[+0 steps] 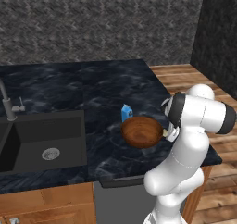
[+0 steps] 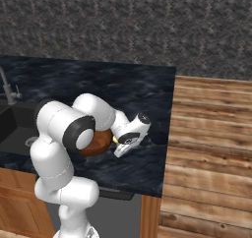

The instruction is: Gather the eggs and milk located in the vicinity of the sink area and place them right next to the bowl.

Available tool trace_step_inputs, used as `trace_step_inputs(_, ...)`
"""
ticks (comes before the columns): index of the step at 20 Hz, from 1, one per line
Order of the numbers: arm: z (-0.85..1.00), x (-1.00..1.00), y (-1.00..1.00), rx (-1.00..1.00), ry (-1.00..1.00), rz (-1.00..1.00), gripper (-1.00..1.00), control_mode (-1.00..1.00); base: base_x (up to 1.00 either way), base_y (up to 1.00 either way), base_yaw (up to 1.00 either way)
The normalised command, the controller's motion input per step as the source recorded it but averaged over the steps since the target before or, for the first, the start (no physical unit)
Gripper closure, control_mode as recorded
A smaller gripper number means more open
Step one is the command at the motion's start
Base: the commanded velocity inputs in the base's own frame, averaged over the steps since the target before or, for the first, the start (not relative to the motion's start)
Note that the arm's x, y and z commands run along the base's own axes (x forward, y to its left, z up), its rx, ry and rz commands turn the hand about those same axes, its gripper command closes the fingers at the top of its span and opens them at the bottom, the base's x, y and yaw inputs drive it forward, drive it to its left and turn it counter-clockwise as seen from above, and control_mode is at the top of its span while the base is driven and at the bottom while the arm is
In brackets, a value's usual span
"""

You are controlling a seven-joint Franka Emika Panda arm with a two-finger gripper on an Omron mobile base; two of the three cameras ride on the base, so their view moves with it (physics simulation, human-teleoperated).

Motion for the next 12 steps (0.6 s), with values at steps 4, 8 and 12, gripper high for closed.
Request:
trace_step_inputs(4,-0.09,0.00,0.03,0.00,0.00,0.00,-1.00,-1.00,0.00,0.00,0.00)
trace_step_inputs(8,-0.01,0.00,0.00,0.00,0.00,0.00,-1.00,-1.00,0.00,0.00,0.00)
trace_step_inputs(12,0.00,0.00,0.00,0.00,0.00,0.00,-1.00,-1.00,0.00,0.00,0.00)
